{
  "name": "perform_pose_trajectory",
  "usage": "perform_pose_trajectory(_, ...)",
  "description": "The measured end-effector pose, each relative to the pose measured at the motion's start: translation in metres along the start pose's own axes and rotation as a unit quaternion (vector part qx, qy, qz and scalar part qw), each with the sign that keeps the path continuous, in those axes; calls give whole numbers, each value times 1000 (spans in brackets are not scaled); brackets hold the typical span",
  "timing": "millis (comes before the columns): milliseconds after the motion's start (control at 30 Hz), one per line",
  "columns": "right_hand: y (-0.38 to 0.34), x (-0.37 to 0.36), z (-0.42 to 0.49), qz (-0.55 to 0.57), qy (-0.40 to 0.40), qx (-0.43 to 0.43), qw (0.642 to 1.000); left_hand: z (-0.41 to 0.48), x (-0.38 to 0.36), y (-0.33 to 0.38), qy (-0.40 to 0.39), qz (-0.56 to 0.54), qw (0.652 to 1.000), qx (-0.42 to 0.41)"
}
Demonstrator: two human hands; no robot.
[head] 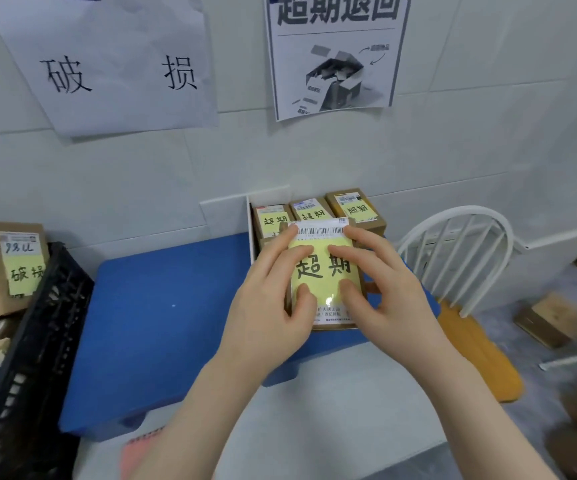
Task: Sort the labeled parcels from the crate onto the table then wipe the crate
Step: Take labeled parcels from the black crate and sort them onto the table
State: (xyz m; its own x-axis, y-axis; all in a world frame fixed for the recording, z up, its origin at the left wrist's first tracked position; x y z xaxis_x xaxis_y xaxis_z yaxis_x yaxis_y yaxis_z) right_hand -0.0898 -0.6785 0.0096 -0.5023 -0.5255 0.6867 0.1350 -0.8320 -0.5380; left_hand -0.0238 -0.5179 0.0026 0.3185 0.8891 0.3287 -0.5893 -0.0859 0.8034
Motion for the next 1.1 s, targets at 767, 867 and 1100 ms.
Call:
perform_pose_trajectory(767,175,-50,62,-9,-78,-96,992,88,-124,-121,-52,53,990,118)
perform_pose_trajectory(867,206,-72,72,-2,-117,-104,988,97,-140,-149,-66,95,983,145)
perform_pose_trajectory(1100,248,-124,84,57,-198,-121,971,102,-153,-187,-165,277,931,172)
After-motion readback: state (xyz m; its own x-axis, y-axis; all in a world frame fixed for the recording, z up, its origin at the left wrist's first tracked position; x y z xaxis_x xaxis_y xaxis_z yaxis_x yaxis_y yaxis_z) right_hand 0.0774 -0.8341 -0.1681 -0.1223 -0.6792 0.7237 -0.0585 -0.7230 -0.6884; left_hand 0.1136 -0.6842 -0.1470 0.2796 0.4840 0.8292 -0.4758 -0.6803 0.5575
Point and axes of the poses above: each hand's wrist, its own z-axis towards the middle knuckle, its own x-axis out of the back of the hand, y = z × x, the point moved 1 cm from there along z, towards the middle knuckle, and after that the axes turned 15 degrees about -z, right-handed, at the moved point
